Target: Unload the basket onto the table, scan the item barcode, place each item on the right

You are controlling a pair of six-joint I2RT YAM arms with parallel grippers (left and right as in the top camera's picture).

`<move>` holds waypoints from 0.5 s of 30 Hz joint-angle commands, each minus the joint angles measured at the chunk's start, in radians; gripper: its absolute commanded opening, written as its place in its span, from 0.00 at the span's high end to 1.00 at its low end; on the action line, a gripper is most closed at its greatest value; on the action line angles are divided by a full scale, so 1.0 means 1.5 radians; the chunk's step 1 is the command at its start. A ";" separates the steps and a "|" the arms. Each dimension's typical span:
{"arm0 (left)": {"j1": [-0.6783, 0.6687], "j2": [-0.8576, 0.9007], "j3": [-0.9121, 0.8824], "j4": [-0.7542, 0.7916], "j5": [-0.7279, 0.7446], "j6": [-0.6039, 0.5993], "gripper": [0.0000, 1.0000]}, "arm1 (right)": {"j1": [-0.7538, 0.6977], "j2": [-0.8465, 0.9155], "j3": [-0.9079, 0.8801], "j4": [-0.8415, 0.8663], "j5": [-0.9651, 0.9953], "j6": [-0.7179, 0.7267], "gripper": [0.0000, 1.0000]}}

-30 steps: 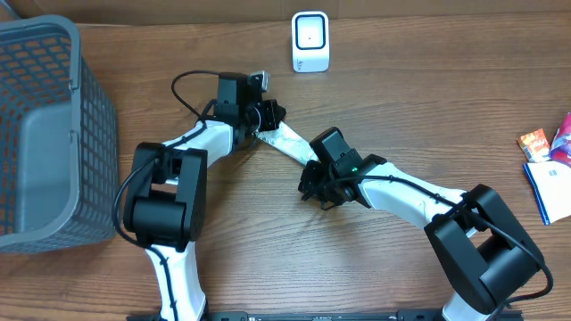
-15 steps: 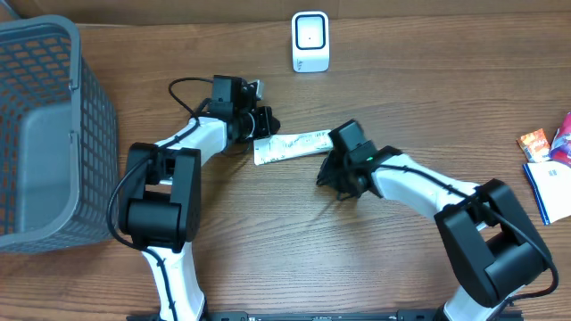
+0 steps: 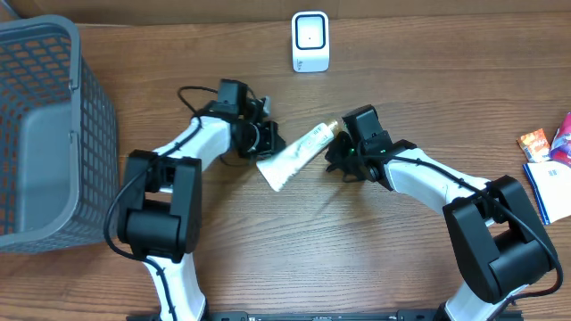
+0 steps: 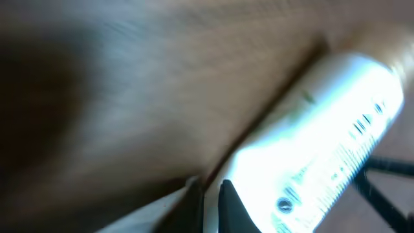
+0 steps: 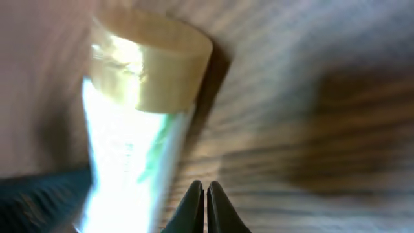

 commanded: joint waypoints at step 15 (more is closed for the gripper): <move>-0.091 -0.076 -0.003 -0.075 -0.108 0.033 0.96 | -0.016 -0.057 -0.004 -0.007 0.042 -0.084 0.65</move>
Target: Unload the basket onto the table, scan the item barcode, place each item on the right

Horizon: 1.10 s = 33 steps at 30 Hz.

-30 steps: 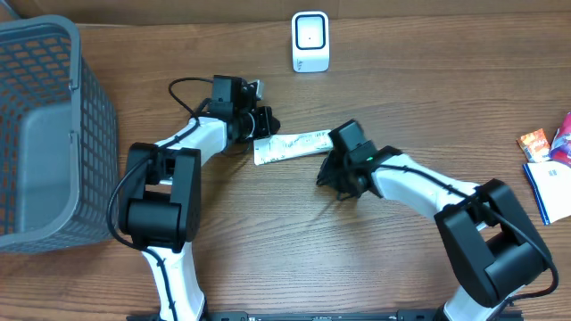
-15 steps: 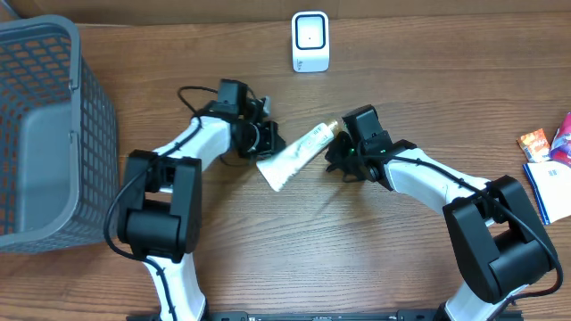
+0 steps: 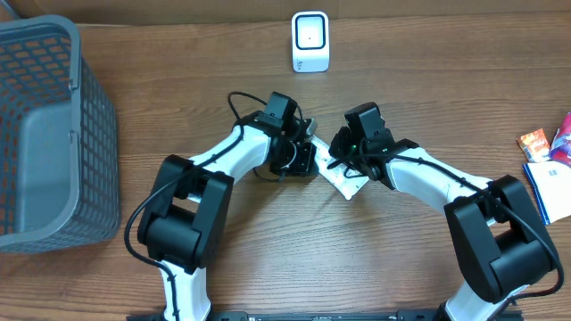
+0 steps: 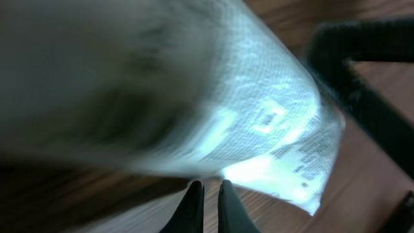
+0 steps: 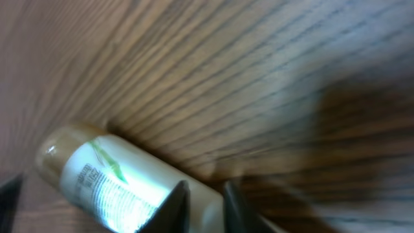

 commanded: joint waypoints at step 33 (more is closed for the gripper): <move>0.157 -0.323 -0.002 -0.028 -0.233 0.090 0.67 | -0.103 -0.188 0.028 -0.347 -0.332 -0.168 0.00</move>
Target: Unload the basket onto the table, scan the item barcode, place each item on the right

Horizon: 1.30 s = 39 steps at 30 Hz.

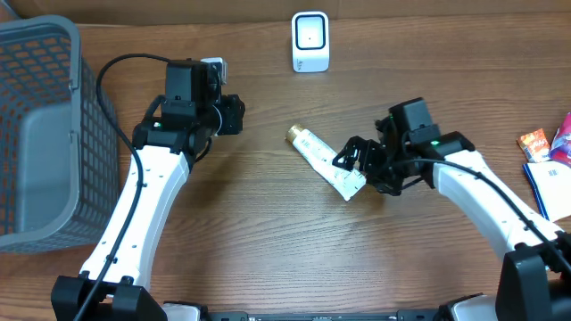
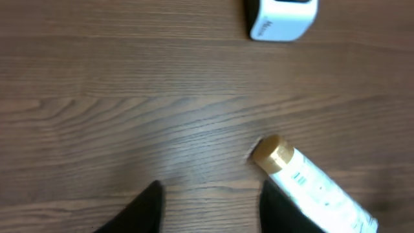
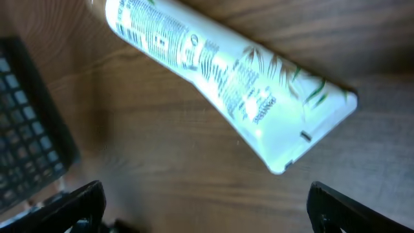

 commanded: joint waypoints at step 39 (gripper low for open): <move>-0.011 0.137 0.003 0.023 0.086 0.046 0.67 | 0.061 -0.001 -0.536 0.864 0.218 0.656 0.00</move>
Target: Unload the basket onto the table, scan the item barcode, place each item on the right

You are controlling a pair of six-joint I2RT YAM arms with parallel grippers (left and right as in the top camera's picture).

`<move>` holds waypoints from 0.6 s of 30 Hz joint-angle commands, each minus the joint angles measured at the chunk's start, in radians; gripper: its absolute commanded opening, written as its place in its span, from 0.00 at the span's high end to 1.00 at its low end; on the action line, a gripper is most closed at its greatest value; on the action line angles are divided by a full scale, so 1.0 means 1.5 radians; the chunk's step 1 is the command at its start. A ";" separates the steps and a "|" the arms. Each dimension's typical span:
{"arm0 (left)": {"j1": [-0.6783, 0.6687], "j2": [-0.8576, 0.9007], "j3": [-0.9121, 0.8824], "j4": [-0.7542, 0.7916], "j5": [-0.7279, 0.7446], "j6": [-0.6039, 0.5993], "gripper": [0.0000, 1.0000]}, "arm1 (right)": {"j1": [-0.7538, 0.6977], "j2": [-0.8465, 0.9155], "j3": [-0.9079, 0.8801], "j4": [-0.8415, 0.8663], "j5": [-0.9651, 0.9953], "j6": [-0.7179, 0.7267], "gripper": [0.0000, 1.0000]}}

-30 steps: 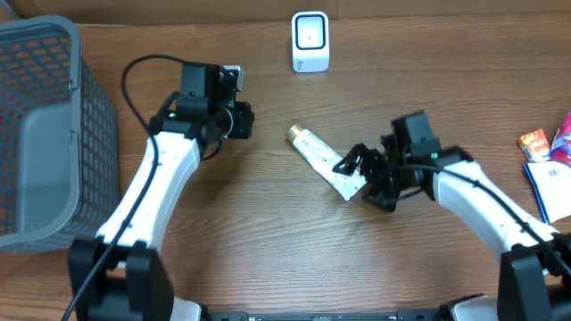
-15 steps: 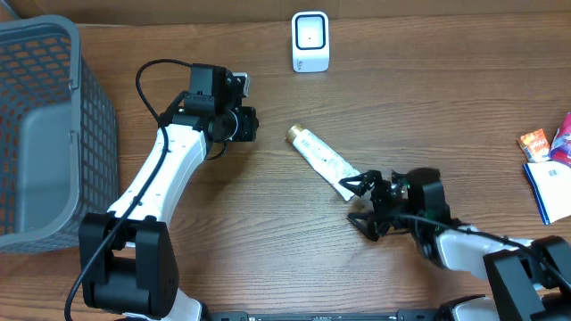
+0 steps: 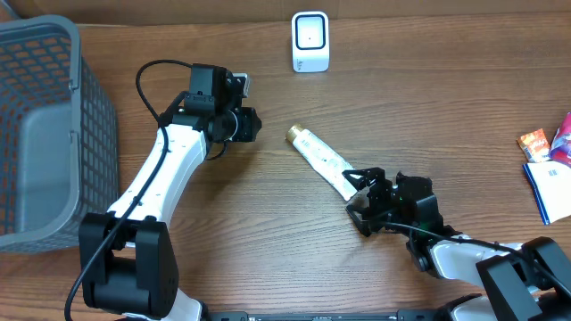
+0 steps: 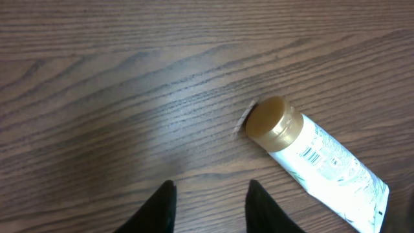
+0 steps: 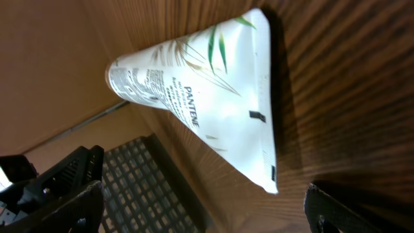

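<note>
A white tube (image 3: 326,165) with a gold cap (image 3: 293,135) lies flat on the wooden table, cap toward the upper left. In the left wrist view the cap (image 4: 272,123) sits ahead and to the right of my left gripper (image 4: 210,202), which is open, holds nothing and stands left of the cap (image 3: 251,125). My right gripper (image 3: 356,198) is wide open at the tube's flat crimped end (image 5: 259,116), apart from it (image 5: 200,210). The white scanner (image 3: 310,41) stands at the table's far edge.
A grey mesh basket (image 3: 45,134) fills the left side of the table and also shows in the right wrist view as the basket (image 5: 139,188). Small packets (image 3: 544,152) lie at the right edge. The left arm's cable (image 3: 156,76) loops above its wrist.
The right arm has swung down to the near side of the table, with its open gripper still at the tube's flat end. The left gripper has shifted slightly right toward the cap. The tube has not moved.
First the tube lay with its cap to the upper right, both grippers shut at its ends. Then both grippers crowded the tube, which had turned. Later it lay cap to the upper left with both grippers open and apart from it, as now.
</note>
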 commanded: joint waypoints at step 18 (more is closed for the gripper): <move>-0.003 -0.001 0.003 0.012 -0.036 0.005 0.44 | 0.020 0.181 0.082 -0.018 0.094 -0.020 0.81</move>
